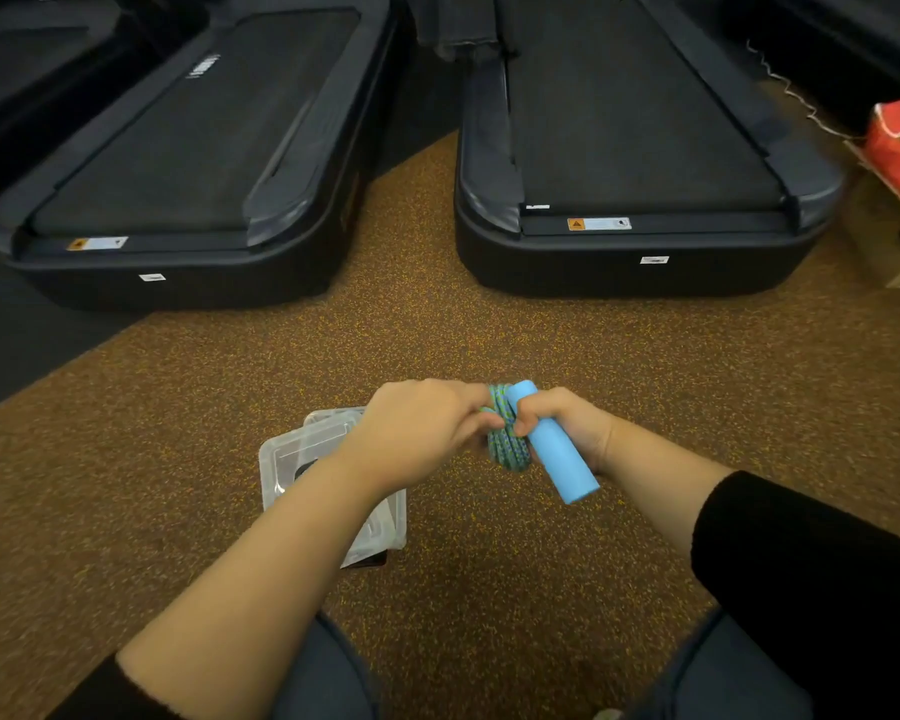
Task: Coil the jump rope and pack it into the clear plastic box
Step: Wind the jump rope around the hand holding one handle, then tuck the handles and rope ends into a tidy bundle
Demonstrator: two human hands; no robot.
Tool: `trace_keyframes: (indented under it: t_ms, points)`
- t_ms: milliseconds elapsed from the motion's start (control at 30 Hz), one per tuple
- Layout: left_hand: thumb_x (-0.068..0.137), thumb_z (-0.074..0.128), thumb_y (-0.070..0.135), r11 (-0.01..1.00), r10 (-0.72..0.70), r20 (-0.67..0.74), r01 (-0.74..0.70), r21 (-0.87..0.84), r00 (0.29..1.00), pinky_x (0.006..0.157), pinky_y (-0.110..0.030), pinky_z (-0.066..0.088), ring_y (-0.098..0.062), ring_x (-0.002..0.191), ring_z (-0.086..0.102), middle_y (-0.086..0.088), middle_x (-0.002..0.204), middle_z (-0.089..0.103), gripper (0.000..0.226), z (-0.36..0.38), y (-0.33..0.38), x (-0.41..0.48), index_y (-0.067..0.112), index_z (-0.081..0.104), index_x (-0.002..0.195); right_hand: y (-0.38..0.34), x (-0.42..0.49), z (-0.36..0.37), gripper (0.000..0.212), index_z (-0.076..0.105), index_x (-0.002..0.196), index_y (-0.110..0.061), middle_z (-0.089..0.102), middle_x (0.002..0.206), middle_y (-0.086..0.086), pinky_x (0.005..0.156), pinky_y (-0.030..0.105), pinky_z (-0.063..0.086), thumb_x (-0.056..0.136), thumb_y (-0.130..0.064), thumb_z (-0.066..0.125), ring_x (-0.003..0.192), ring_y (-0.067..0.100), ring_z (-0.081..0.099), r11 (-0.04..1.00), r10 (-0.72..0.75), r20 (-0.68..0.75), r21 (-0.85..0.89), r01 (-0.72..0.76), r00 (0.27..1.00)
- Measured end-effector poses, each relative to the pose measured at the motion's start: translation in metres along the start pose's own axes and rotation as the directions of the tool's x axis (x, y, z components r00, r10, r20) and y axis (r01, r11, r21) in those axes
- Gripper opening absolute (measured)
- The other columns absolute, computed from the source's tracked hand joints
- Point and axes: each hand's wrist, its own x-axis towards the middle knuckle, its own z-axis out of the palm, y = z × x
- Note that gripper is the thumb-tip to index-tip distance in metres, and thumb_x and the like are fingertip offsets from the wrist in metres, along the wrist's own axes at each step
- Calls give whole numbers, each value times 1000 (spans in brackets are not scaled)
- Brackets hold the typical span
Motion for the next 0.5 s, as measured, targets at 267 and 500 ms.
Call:
trace_keyframes:
  t_ms: [267,500]
  points:
    - [82,49,57,993,-61,-38,56,-107,997,65,-26,32,-17,83,60,6,81,63,30,-3,-11,-2,29,57,86,-3,-5,9,36,71,61,-9,70,58,0,60,21,47,57,-3,36,53,8,66,998,55,215,-43,-47,975]
    - [71,73,41,871,-59,108,104,-480,992,60,-25,38,-4,58,43,6,62,53,23,-3,-23,1,32,52,67,9,10,8,55,67,106,-3,72,103,12,92,25,48,54,-14,52,103,23,65,993,118,464,-47,-109,878]
